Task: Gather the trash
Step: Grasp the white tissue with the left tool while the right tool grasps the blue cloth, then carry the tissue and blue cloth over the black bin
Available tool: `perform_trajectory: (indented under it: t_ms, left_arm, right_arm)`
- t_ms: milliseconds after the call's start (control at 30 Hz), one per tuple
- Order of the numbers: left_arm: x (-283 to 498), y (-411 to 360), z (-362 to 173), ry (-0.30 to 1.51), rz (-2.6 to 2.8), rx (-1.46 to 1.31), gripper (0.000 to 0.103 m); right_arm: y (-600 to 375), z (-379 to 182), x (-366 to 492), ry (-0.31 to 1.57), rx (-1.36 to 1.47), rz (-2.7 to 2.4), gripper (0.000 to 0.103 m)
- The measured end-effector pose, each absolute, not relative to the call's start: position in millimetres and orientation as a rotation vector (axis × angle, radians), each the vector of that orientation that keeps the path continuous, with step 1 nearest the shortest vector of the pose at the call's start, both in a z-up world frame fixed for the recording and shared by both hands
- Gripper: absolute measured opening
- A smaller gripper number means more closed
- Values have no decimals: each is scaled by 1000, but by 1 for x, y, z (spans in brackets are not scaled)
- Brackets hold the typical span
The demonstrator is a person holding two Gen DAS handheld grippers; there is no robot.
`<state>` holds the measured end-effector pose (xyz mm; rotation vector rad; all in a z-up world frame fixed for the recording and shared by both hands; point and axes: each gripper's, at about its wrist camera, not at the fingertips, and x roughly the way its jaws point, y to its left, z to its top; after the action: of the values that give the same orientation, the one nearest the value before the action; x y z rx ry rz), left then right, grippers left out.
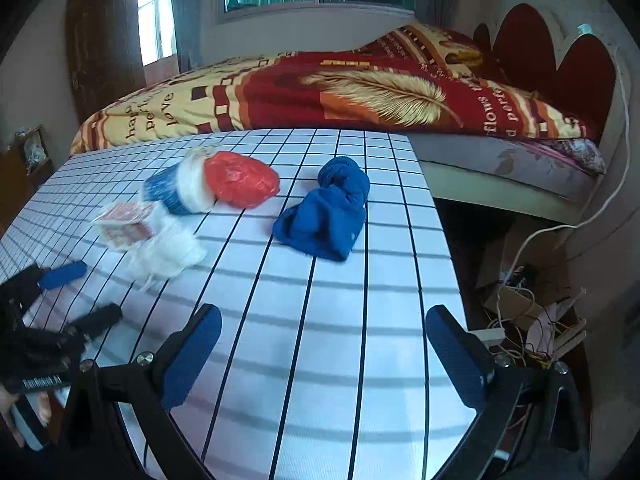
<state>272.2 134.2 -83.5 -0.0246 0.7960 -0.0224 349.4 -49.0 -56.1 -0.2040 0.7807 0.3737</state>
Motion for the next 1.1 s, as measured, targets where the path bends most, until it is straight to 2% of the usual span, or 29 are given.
perform_trajectory:
  t_ms: [267,400,433,467,533,567,633,667,833,1100]
  left_arm:
    - [315,133,-99,860,-3,-38,85]
    - [323,134,-99,873,-8,-55,82]
    - [323,133,-99,877,-13,-54,81]
    - [325,132,-99,880,-15,-54,78]
    - [328,132,-102,893,-25,-67,72]
    - [329,131,-103,899,-28,-75,67]
    - [329,129,-102,896,-31,-74,61]
    - [329,127,-101,894,-37,-77,57]
    - [322,123,-99,872,-74,-92,46]
    - [291,116,-87,815,-90,-83,46]
  right_arm:
    - [-29,-73,431,834,-199,379,99]
    - [-17,-83,458,867,-204,381,94]
    - [-13,-87,464,881,-210,380,90]
    - [-11,-90,468,894,-215,381,86]
    - [-9,-96,473,916,-215,395,58]
    - [-9,-95,471,899,-237,385,51]
    - [-12,-93,465,898,-219,413,18]
    - [-14,-91,460,885,-224,413,14]
    - [-24,-87,430,830,-253,442,11]
    - [-56,-66,377,731,-233,450,11]
